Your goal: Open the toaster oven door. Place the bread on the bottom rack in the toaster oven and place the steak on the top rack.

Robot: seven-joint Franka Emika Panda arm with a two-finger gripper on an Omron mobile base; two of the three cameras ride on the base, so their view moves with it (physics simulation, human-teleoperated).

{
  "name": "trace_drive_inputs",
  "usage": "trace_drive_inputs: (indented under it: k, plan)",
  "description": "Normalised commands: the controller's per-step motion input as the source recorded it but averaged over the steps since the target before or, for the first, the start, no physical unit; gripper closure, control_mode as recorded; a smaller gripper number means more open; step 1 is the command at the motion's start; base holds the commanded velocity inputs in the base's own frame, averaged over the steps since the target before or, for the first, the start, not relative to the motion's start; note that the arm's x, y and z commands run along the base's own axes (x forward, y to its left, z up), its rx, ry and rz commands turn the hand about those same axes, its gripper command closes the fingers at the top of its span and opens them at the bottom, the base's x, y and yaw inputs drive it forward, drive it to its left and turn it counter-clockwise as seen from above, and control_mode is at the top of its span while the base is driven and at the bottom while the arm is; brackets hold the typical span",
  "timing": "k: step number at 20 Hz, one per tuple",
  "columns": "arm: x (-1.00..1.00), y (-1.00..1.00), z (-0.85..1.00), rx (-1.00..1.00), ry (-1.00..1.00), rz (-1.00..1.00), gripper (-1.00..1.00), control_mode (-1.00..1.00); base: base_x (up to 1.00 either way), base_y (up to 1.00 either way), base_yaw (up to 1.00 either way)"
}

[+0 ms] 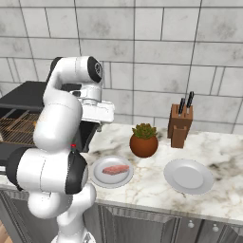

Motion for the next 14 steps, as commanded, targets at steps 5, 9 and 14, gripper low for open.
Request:
trace_drive_inputs:
  k: [5,9,14]
  plan:
    - [-0.02,-0.27,-0.99,0.14,-0.22,-0.04,-1.00,-1.00,0.00,0.00,0.00]
    - [0.48,0.01,-0.71,0.18,-0.26,0.09,-1.00,-1.00,0.00,0.00,0.00]
    - [0.90,0.01,-0.37,0.10,-0.09,0.29,-1.00,-1.00,0.00,0.00,0.00]
